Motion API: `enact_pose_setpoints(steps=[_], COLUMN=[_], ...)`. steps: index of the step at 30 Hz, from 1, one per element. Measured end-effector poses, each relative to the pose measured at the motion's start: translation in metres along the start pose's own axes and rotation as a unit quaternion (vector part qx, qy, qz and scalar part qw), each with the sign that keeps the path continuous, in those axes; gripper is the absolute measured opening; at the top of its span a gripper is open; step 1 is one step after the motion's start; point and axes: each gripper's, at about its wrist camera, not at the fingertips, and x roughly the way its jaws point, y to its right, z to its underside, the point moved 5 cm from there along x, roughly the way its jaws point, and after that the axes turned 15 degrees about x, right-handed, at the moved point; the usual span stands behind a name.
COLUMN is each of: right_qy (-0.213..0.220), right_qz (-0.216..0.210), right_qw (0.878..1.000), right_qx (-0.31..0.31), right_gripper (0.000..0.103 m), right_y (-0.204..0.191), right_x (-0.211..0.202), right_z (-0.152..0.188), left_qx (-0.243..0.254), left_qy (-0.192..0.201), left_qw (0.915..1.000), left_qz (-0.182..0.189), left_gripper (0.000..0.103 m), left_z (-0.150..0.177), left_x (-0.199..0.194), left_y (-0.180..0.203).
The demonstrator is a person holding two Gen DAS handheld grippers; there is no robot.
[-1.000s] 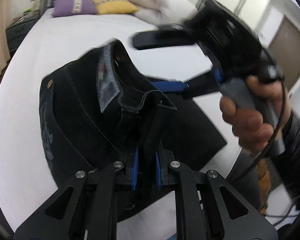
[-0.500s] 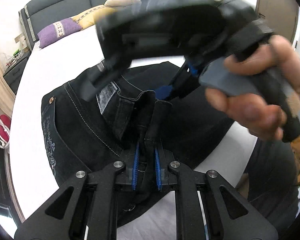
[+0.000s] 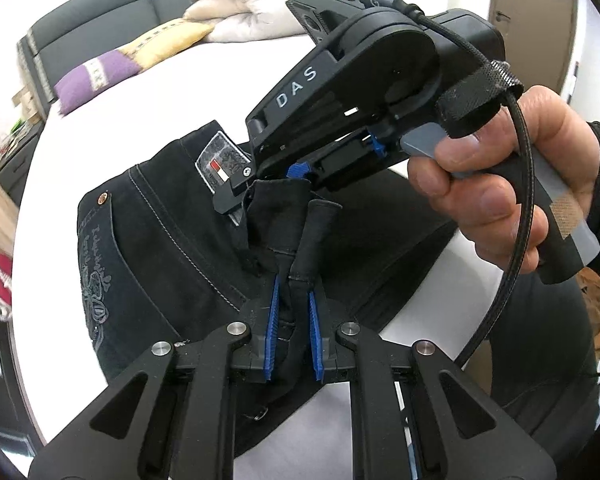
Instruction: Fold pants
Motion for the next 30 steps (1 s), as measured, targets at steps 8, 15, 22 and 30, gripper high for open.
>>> enact_pose_setpoints(steps=[8, 15, 22, 30], right_qy=[0.023, 0.031, 0.04, 0.054], right_qz=[-0.001, 0.006, 0.004, -0.019], right_qw=[0.999, 0.998, 0.997, 0.993], right_qx=[0.042, 0.045, 0.071, 0.103], right_gripper=[0.017, 0.017, 0.017, 0.017], right_y=[0.039, 0.053, 0.07, 0.09], right_x=[-0.037, -0.048, -0.052, -0.05], right_z=[-0.02, -0.025, -0.014, -0.002], left_qx=[0.059, 0.071, 0.079, 0.083], left_qy=[0.01, 0.004, -0.003, -0.011], left_qw=[0.9973, 0.9958, 0.9944, 0.9934], left_qz=[0.042, 0.057, 0.069, 0.078], left_gripper=[0.012, 0.012, 0.012, 0.012], left_z=[-0.038, -0.051, -0.052, -0.035], left_x=[0.019, 0.034, 0.044, 0.043], left_y=[0.039, 0.035, 0.031, 0.025])
